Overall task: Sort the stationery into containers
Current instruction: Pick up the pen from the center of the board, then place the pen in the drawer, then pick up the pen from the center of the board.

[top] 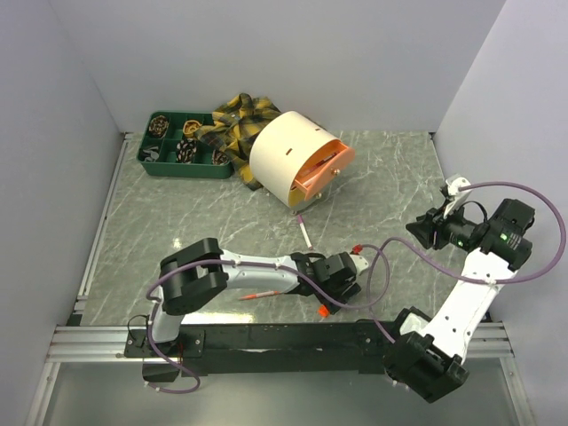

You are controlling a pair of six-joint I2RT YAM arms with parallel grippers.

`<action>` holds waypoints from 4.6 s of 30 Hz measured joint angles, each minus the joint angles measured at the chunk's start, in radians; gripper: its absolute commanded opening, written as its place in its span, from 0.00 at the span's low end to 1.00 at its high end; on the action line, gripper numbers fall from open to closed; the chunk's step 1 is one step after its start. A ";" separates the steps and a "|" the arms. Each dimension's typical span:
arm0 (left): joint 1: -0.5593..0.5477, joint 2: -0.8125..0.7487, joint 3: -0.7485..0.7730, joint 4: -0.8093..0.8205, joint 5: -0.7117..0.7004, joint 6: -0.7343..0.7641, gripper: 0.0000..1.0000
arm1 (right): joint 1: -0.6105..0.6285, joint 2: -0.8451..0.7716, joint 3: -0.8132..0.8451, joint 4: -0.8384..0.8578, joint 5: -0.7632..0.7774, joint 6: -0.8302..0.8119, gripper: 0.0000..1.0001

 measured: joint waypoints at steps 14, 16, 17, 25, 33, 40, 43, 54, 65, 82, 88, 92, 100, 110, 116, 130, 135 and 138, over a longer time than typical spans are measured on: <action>-0.065 0.072 0.029 0.086 -0.225 -0.059 0.28 | 0.000 -0.056 0.000 -0.099 -0.047 -0.090 0.46; -0.066 0.076 0.029 0.099 -0.233 -0.071 0.09 | 0.000 -0.058 0.000 -0.104 -0.047 -0.106 0.46; -0.067 0.076 0.029 0.101 -0.234 -0.076 0.03 | 0.000 -0.059 0.000 -0.106 -0.047 -0.118 0.45; -0.056 0.037 -0.018 0.125 -0.224 -0.055 0.01 | 0.000 -0.035 0.043 -0.121 -0.050 -0.148 0.45; 0.085 -0.171 -0.067 -0.111 -0.162 0.092 0.01 | 0.000 -0.005 0.115 -0.105 -0.078 -0.062 0.45; 0.196 -0.343 0.175 -0.137 -0.062 0.327 0.01 | -0.001 -0.009 0.092 0.053 -0.083 0.127 0.45; 0.202 -0.401 0.243 -0.076 -0.045 0.439 0.01 | -0.001 -0.015 0.056 0.143 -0.085 0.220 0.44; 0.413 -0.228 0.468 0.121 -0.027 0.645 0.01 | -0.001 -0.016 0.006 0.323 -0.084 0.396 0.43; 0.439 -0.032 0.597 0.182 -0.007 0.645 0.01 | -0.001 -0.002 0.006 0.284 -0.069 0.346 0.43; 0.440 -0.008 0.595 0.227 -0.030 0.648 0.71 | -0.001 0.042 0.006 0.238 -0.066 0.278 0.43; 0.358 -0.144 0.571 0.183 -0.039 0.715 0.81 | -0.001 0.041 0.006 0.217 -0.065 0.262 0.43; 0.313 -0.455 0.356 0.124 0.023 0.726 0.82 | -0.001 0.041 0.003 0.201 -0.065 0.247 0.43; 0.336 -1.062 -0.158 -0.139 0.220 0.743 0.69 | -0.001 0.036 -0.037 0.143 -0.046 0.167 0.43; 0.402 -1.253 -0.689 -0.467 0.277 0.838 0.68 | -0.001 0.036 -0.043 0.062 -0.018 0.064 0.43; 0.414 -1.329 -0.732 -0.509 0.267 0.882 0.67 | -0.001 0.043 -0.043 0.014 -0.008 0.016 0.43; 0.622 -1.148 -0.752 -0.527 0.294 1.075 0.67 | 0.000 0.057 -0.043 0.060 -0.009 0.073 0.43; 0.676 -1.119 -0.775 -0.500 0.297 1.143 0.65 | 0.000 0.057 -0.045 0.063 -0.009 0.077 0.43; 0.693 -1.079 -0.779 -0.474 0.299 1.172 0.65 | 0.000 0.057 -0.047 0.069 -0.008 0.089 0.43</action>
